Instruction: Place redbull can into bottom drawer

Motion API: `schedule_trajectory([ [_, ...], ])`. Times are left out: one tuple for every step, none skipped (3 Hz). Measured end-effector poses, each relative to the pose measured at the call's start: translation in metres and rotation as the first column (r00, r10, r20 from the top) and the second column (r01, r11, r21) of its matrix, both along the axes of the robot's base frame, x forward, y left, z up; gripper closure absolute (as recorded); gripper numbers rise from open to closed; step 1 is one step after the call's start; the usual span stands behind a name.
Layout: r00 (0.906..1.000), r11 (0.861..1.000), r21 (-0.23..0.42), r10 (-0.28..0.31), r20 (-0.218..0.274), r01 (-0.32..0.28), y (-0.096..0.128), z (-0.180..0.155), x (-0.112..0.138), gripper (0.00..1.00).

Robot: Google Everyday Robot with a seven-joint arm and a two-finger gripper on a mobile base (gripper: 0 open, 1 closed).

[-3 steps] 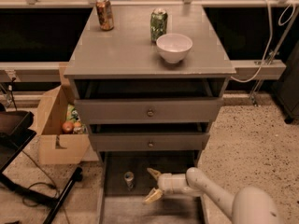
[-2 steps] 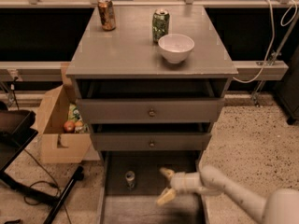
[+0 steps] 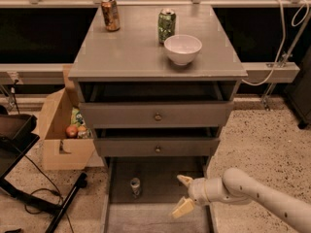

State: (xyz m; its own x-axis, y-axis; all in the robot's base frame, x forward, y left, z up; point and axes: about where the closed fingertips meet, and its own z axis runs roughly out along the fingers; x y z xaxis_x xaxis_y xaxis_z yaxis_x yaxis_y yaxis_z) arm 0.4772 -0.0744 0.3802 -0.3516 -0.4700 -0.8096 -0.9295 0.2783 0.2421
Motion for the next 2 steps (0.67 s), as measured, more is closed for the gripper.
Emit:
schedule_trajectory([
  [1.0000, 0.998, -0.059, 0.003, 0.009, -0.003, 0.001, 0.061, -0.029, 0.00],
  [0.9967, 0.993, -0.111, -0.016, 0.080, 0.025, -0.001, 0.122, -0.038, 0.00],
])
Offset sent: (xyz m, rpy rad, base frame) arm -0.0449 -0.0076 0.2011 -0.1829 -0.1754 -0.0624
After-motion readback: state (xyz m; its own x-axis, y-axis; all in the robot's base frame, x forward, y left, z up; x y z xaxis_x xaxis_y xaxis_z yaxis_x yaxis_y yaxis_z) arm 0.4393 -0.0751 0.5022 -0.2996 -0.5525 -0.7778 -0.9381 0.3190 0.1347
